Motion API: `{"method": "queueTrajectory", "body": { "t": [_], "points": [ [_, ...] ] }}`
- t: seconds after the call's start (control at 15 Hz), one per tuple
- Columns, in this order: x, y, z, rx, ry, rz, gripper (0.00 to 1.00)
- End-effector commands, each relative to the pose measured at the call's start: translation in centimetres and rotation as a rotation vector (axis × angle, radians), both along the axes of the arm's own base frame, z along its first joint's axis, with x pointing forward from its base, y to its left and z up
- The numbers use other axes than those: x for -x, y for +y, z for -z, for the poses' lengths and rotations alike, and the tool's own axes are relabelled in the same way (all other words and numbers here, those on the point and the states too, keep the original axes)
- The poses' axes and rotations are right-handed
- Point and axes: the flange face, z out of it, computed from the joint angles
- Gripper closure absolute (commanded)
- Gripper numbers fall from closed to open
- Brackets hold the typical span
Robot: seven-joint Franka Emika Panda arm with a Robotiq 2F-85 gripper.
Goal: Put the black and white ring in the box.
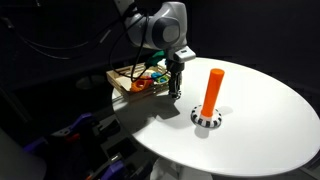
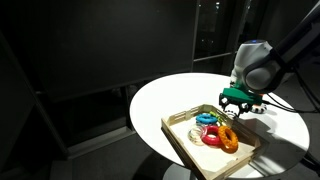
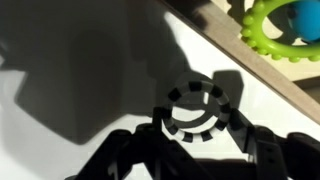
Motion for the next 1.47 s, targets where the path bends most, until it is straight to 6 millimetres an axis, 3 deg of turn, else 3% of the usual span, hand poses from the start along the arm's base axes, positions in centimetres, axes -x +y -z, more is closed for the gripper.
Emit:
{"method": "queueTrajectory", "body": {
  "t": [0.0,0.73,1.2,1.27,1.4],
  "points": [
    [0.0,0.0,-2.5,-0.021,-0.024,0.001,0.58],
    [-0.7,2.7,-6.8,-0.18,-0.079,-0.08,0.58],
    [-0.5,4.0,-6.1,-0.274,-0.032,-0.14,0.58],
    [-0.3,4.1,-5.9,-0.274,-0.015,-0.152,0.08],
    [0.0,4.0,-5.4,-0.273,0.017,-0.169,0.01]
  ]
}}
